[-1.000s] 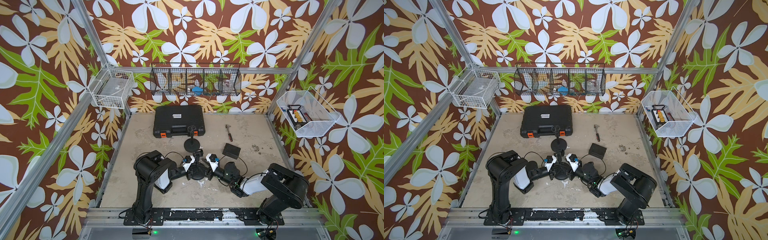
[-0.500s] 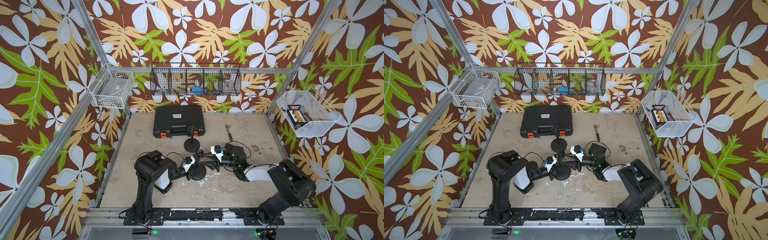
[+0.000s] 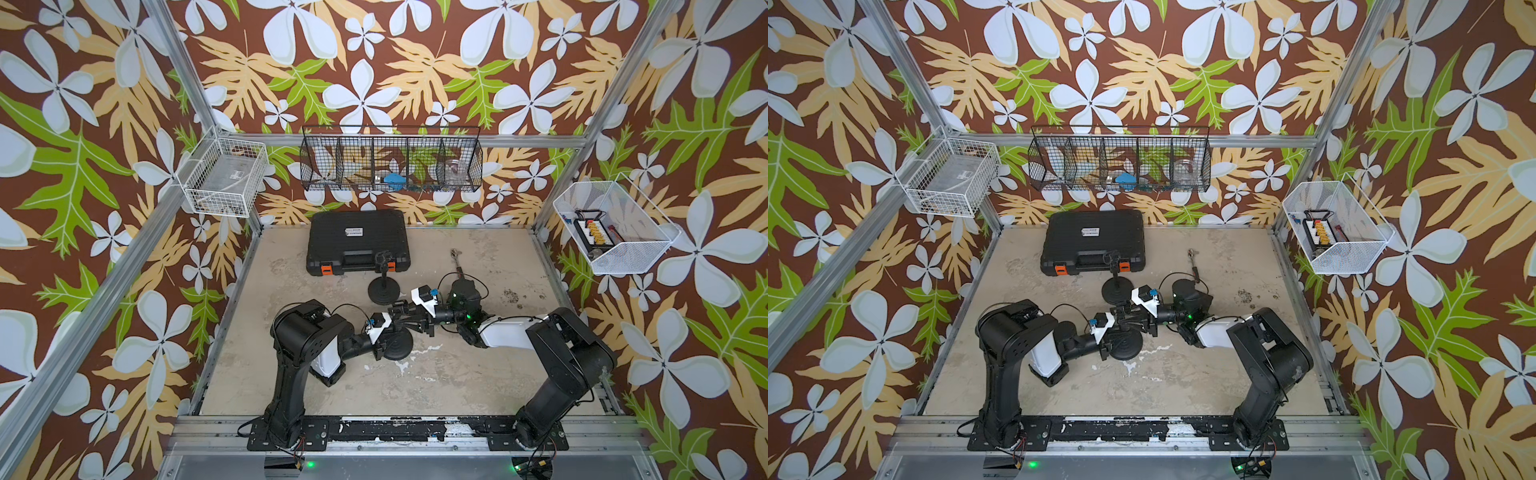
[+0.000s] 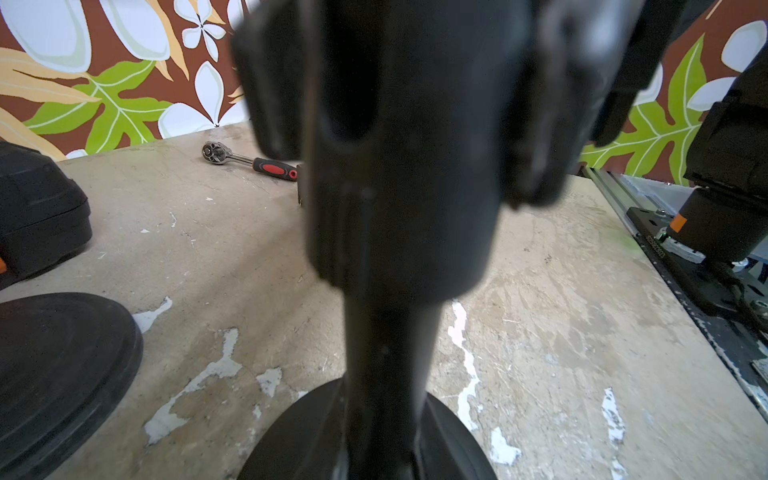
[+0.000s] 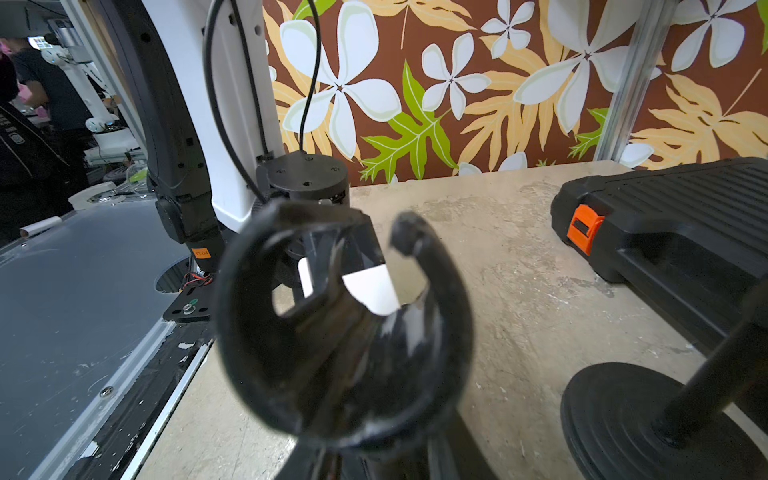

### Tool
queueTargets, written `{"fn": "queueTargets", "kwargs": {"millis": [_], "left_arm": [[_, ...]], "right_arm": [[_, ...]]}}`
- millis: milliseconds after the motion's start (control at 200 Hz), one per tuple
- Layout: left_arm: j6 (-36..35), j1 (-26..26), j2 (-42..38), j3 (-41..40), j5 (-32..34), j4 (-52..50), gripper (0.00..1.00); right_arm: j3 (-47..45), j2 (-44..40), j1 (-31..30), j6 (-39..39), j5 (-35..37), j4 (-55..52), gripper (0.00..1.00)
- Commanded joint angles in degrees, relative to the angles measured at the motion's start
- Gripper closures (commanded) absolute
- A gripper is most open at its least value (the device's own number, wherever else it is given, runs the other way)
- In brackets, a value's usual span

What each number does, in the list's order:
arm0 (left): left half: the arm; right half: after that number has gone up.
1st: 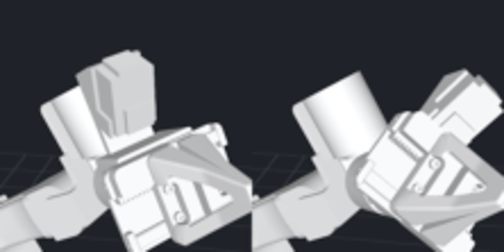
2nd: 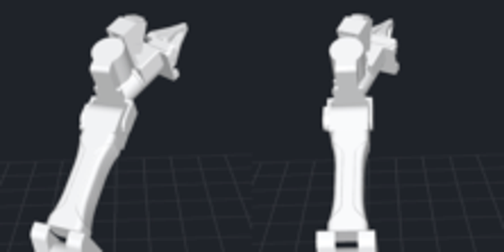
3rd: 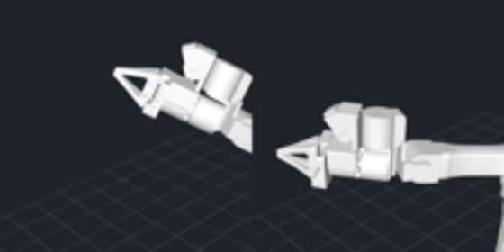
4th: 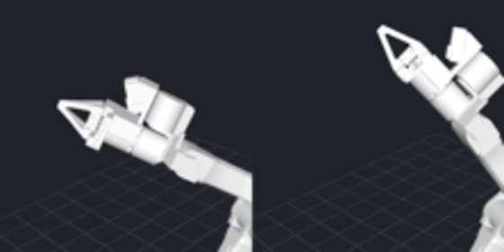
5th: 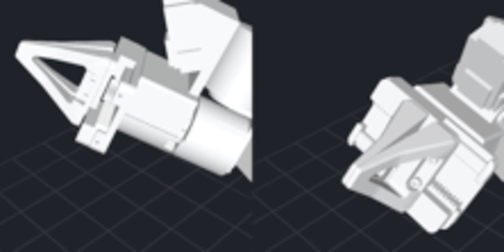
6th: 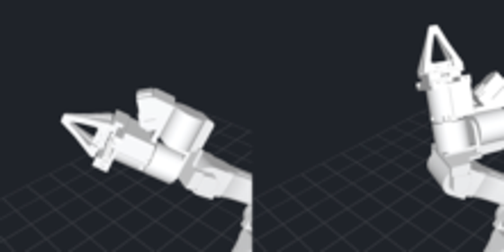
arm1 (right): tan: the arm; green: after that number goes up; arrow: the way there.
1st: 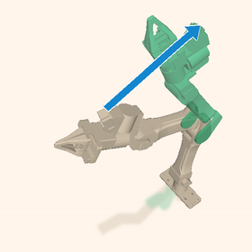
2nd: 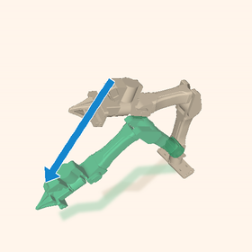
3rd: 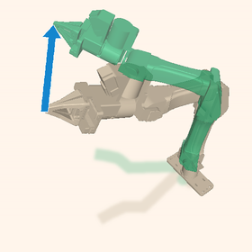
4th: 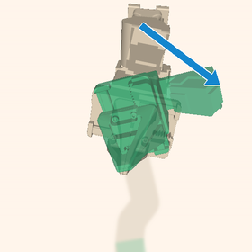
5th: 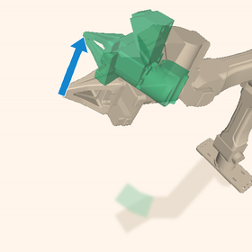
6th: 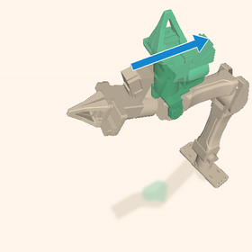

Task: Assemble a microphone stand
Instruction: Screw the microphone stand pole into the microphone stand base.

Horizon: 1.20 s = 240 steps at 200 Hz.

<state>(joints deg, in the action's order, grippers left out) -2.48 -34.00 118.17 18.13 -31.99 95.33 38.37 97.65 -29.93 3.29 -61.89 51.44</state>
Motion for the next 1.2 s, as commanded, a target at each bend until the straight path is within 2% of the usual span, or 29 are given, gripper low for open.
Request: {"fn": "queueTargets", "kwargs": {"millis": [0, 170, 375, 440, 530, 716, 806, 921, 1091, 1196], "left_arm": [[1.7, 0.1, 1.4, -0.2, 2.6, 11.2, 0.9], [1.5, 0.1, 1.0, 0.4, 2.3, 9.4, 0.9], [0.9, 0.1, 0.0, 0.4, 2.7, 8.3, 0.88], [0.9, 0.1, -0.5, 0.2, 3.1, 7.8, 0.85], [1.2, 0.1, -1.3, -0.2, 3.3, 7.8, 0.76], [2.9, 0.1, -3.3, -1.0, 2.7, 8.8, 0.61], [5.3, 0.1, -4.2, -1.7, 2.4, 11.4, 0.59], [7.6, 0.1, -6.0, -1.3, 0.0, 12.0, 0.59], [6.8, 0.1, -7.0, -1.5, 1.1, 12.0, 0.6], [7.0, 0.1, -6.4, -1.1, 1.0, 12.1, 0.61]], "right_arm": [[0.2, 0.3, -0.1, -1.5, -1.7, 3.1, 0.69], [-0.9, 0.2, -0.5, -4.4, 0.4, 6.7, 0.75], [-3.7, -0.4, -2.2, -4.7, 4.5, 8.0, 0.99], [-5.8, -1.2, -2.6, -5.5, 8.6, 9.2, 1.0], [-10.1, -2.9, -3.9, -6.6, 16.7, 12.1, 1.0], [-19.1, -5.5, -10.3, -8.0, 42.3, 18.7, 1.0], [-21.5, -5.6, -15.2, -8.6, 55.0, 20.7, 1.0], [-20.2, -4.5, -21.3, -9.7, 69.1, 17.6, 1.0], [-18.4, -1.3, -28.1, -12.1, 82.2, 16.4, 1.0], [-18.5, -0.7, -29.7, -13.2, 84.2, 17.4, 1.0]]}}
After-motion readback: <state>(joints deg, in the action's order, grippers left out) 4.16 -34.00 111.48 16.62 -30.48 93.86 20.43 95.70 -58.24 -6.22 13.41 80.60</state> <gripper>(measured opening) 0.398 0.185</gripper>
